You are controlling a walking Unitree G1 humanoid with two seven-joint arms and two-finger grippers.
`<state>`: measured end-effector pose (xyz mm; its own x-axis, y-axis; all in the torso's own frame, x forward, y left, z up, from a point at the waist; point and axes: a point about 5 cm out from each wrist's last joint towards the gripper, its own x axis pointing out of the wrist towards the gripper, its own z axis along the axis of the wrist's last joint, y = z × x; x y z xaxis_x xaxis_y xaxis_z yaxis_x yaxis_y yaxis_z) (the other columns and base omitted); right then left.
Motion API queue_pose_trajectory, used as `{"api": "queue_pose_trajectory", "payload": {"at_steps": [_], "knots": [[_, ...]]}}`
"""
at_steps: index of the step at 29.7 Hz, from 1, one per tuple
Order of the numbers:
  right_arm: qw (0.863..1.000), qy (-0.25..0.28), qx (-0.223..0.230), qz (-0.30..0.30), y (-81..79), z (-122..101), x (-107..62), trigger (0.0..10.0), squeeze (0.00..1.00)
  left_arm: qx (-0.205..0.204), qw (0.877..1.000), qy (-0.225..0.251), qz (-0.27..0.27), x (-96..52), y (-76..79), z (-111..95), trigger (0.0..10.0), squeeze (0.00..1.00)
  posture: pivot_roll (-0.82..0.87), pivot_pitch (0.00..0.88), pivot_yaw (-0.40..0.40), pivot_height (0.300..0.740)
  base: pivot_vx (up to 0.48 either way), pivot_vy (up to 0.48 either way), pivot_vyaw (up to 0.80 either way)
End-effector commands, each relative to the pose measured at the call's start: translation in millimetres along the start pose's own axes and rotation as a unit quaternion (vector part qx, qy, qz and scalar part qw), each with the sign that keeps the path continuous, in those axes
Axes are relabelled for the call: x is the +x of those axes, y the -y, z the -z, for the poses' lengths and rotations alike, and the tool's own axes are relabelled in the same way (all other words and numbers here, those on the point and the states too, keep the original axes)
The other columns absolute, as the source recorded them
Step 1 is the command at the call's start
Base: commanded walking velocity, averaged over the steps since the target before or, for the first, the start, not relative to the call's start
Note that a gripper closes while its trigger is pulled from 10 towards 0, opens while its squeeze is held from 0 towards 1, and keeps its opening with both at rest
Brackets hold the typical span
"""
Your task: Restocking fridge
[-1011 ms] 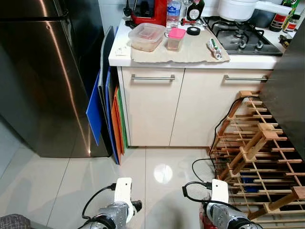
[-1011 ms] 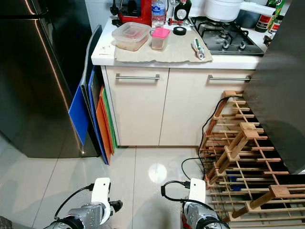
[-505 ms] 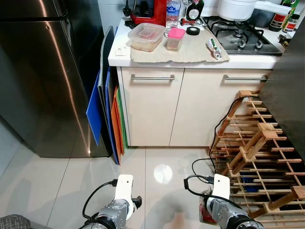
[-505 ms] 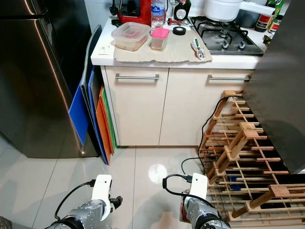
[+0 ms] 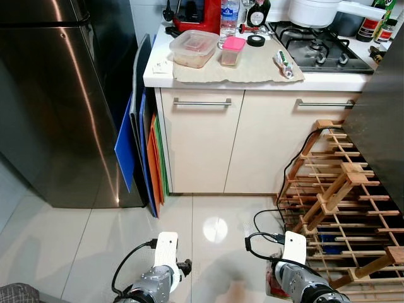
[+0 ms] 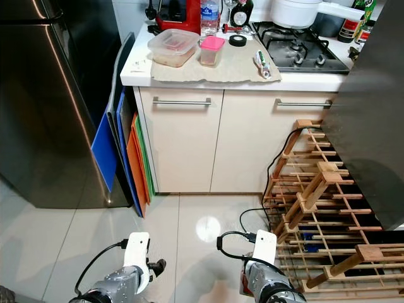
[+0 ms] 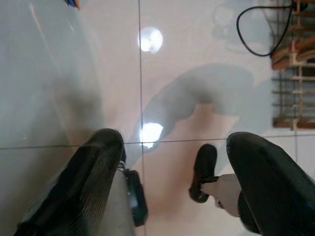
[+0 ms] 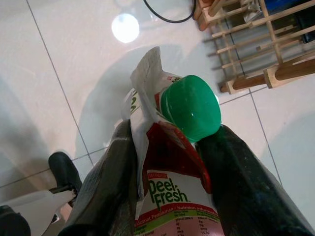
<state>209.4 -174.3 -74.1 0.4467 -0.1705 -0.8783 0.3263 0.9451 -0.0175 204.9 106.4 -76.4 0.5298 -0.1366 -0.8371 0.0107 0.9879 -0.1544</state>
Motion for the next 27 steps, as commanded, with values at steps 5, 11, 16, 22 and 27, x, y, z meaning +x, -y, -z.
{"api": "queue_pose_trajectory", "payload": {"at_steps": [5, 11, 16, 22, 27], "knots": [[1.000, -0.003, -0.002, 0.005, 5.2, 1.1, 0.5, 10.0, 0.00, -0.008, 1.000, 0.008, 0.015, -0.1, 3.1, 0.4, 10.0, 0.00, 0.10, 0.000, -0.036, 0.740, 0.000, 0.000, 0.00], [1.000, -0.001, 0.002, 0.002, 6.3, -0.1, 0.6, 10.0, 0.00, -0.001, 1.000, 0.016, 0.018, 0.0, 4.9, -1.7, 10.0, 0.00, 0.10, 0.000, -0.039, 0.740, 0.000, 0.000, 0.00], [1.000, -0.002, -0.001, 0.004, 6.7, -0.1, 0.6, 10.0, 0.00, 0.012, 1.000, 0.017, 0.012, 0.0, 4.1, -2.5, 10.0, 0.00, 0.11, 0.000, -0.043, 0.740, 0.000, 0.000, 0.00], [1.000, -0.007, 0.002, 0.011, 6.8, 0.6, 0.5, 10.0, 0.00, 0.063, 0.998, 0.024, -0.014, 0.0, 0.0, -6.0, 10.0, 0.00, 0.13, 0.000, -0.030, 0.740, 0.000, 0.000, 0.00], [1.000, -0.010, 0.008, 0.009, 6.9, 0.9, 0.5, 10.0, 0.00, 0.051, 0.998, 0.032, 0.022, -0.1, 4.9, -7.1, 10.0, 0.00, 0.13, 0.000, -0.038, 0.740, 0.000, 0.000, 0.00]]}}
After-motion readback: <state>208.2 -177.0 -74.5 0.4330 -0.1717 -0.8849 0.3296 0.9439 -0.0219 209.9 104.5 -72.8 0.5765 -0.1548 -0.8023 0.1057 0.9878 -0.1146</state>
